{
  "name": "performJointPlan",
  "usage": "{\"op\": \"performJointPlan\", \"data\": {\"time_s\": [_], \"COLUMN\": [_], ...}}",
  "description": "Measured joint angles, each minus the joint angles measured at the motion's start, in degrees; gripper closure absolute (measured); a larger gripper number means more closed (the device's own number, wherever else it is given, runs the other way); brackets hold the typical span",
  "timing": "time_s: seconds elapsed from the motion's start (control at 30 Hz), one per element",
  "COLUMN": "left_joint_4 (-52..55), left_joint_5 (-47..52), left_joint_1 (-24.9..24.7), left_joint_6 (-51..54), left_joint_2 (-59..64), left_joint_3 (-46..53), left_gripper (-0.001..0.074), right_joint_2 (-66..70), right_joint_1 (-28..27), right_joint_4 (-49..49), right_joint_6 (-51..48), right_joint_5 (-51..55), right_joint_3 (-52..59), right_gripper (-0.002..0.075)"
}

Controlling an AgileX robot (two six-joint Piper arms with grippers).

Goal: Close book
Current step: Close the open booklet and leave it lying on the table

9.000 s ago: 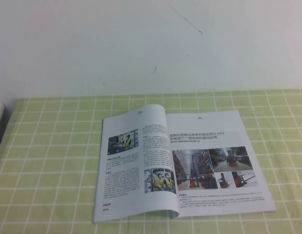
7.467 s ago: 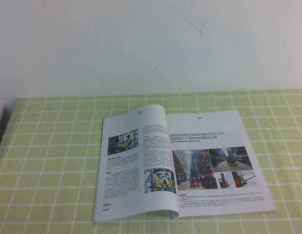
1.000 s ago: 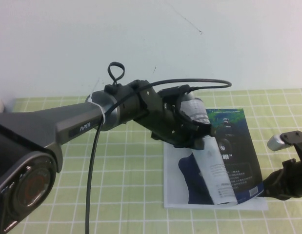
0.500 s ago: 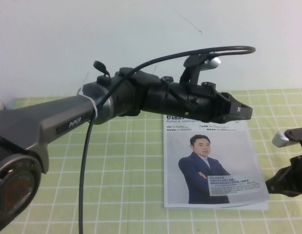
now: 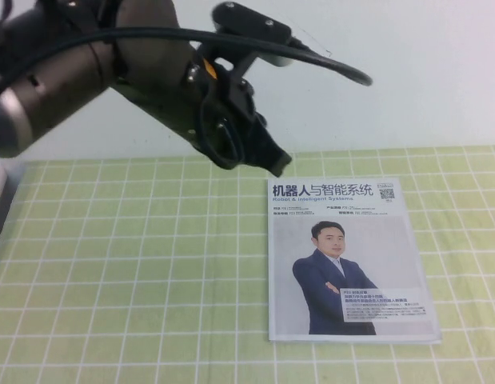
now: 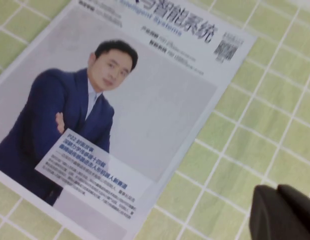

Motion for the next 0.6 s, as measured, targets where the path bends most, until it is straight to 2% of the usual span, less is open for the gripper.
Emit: {"op": "performJointPlan", "data": {"time_s": [0.13,0.3,0.43,0.6], "left_joint_4": [15.3,25.6,30.8,33.0], "left_joint_5": [4.4,7.2,1.9,-9.6], "left_joint_1": [0.0,0.0,0.0,0.0], "left_joint_6": [-12.7,-22.0,-28.8,-34.4], "left_joint_2": [-5.6,-12.5,-20.2,-32.2], "left_joint_3": [0.1,2.4,10.4,26.2], "left_gripper": [0.0739,0.0739,0.0739,0.0739], "right_joint_2": [-9.0,-20.3,-27.9,-36.4], "right_joint_1": [0.0,0.0,0.0,0.0], "right_joint_4": [-3.5,-7.9,-14.7,-23.7], "right_joint_6": [2.3,5.7,12.1,21.1], "right_joint_5": [2.1,6.7,11.9,19.1], "right_joint_3": [0.0,0.1,0.5,1.2], "right_gripper": [0.0727,0.0727,0.0727,0.0727]}}
